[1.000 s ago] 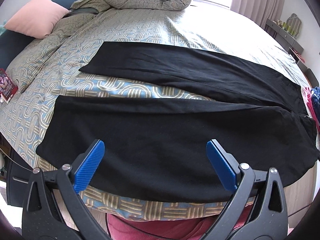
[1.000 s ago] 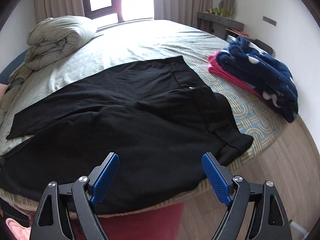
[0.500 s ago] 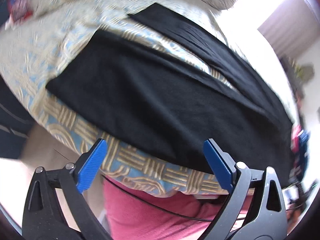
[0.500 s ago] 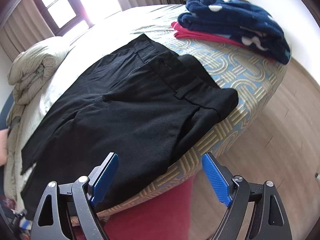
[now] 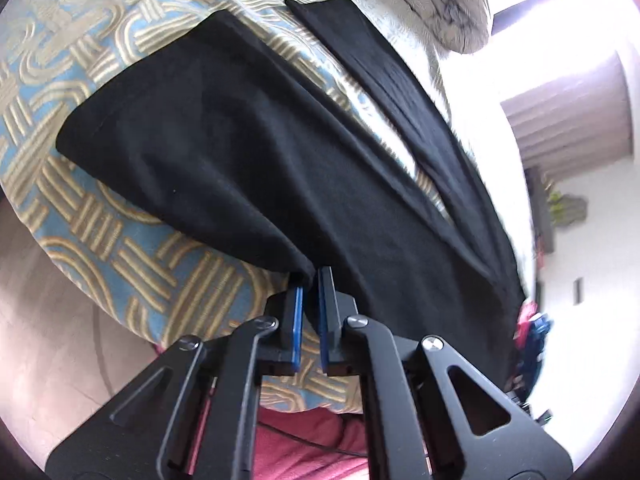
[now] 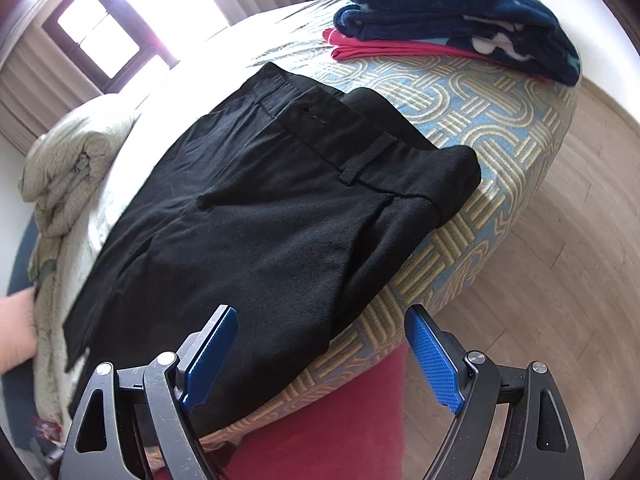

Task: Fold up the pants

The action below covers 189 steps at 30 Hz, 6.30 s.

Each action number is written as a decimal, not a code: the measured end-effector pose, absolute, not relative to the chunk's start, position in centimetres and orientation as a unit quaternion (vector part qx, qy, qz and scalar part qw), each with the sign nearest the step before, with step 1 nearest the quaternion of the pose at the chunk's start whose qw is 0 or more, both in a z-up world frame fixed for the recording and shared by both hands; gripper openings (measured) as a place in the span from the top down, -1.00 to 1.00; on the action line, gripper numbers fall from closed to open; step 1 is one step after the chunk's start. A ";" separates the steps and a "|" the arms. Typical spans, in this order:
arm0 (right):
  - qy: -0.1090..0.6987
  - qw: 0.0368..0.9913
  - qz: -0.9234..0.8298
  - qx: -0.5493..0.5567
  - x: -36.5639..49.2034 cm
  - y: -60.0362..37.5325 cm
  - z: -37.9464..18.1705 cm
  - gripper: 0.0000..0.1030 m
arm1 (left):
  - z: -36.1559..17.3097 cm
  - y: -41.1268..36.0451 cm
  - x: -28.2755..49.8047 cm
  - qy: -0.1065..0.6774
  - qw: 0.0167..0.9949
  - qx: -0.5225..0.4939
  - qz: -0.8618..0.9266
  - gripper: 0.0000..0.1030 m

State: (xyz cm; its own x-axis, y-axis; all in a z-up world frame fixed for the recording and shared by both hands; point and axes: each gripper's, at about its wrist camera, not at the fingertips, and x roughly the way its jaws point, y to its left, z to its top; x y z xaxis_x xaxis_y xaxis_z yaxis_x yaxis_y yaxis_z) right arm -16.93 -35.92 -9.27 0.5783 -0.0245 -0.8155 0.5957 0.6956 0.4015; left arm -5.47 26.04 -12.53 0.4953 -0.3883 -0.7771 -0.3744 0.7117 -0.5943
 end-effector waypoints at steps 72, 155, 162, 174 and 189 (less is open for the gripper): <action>0.437 0.840 -0.279 0.159 17.5 -45.3 -5.2 0.47 | -4.9 30.4 25.7 0.515 0.835 -0.156 0.111 0.02; 0.424 0.787 0.401 -0.199 26.7 19.1 -5.0 0.96 | -12.8 33.0 19.5 0.471 0.824 -0.286 -0.132 -0.15; 0.409 0.795 0.424 -0.148 26.3 17.7 -1.5 0.96 | -12.6 32.6 21.1 0.453 0.822 -0.326 -0.110 0.97; 0.441 0.808 0.347 -0.180 30.3 20.5 -6.2 0.89 | -10.3 33.8 15.5 0.454 0.863 -0.222 -0.017 0.93; 0.400 0.852 0.263 -0.211 27.6 13.3 -2.8 0.24 | -11.4 36.1 16.0 0.448 0.856 -0.260 -0.013 -0.35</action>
